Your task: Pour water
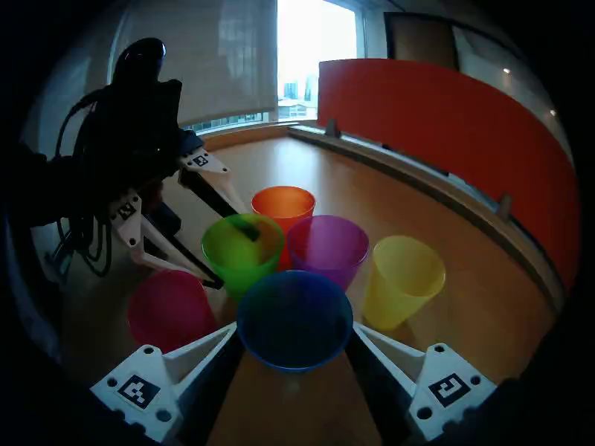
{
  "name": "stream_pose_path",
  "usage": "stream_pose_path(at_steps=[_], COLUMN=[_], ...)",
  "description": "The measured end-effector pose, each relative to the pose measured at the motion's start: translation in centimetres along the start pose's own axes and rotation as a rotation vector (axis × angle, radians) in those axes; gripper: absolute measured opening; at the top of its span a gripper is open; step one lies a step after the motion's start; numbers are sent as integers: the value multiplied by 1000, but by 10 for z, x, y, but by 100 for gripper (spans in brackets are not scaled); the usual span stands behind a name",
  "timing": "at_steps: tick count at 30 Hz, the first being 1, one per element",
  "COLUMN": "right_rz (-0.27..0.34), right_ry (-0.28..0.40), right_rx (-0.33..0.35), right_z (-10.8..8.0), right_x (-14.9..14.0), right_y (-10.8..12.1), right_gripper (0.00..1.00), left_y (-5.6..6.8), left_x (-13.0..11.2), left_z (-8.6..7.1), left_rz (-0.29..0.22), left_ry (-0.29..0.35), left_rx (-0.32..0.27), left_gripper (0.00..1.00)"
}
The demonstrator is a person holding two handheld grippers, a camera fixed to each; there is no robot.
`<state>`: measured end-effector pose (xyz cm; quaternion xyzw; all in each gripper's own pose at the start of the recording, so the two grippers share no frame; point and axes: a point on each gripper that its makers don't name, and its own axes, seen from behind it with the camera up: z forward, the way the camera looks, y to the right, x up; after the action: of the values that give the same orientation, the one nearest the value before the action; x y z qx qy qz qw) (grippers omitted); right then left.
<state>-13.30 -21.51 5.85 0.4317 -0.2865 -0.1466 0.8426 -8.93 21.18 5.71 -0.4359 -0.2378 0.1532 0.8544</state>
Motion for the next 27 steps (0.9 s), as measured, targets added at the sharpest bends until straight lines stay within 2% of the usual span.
stream_pose_path(at_steps=[12, 27], right_rz=[-6, -9], right_ry=[2, 65], right_rx=[-28, -69], right_z=[-10, -39], right_x=[-1, 27], right_y=[5, 5], right_gripper=[89, 89], left_y=[-2, 1], left_x=[7, 32], left_z=[-11, -41], left_rz=[-29, -44], left_ry=[34, 123], left_rx=[18, 54], left_gripper=[81, 81])
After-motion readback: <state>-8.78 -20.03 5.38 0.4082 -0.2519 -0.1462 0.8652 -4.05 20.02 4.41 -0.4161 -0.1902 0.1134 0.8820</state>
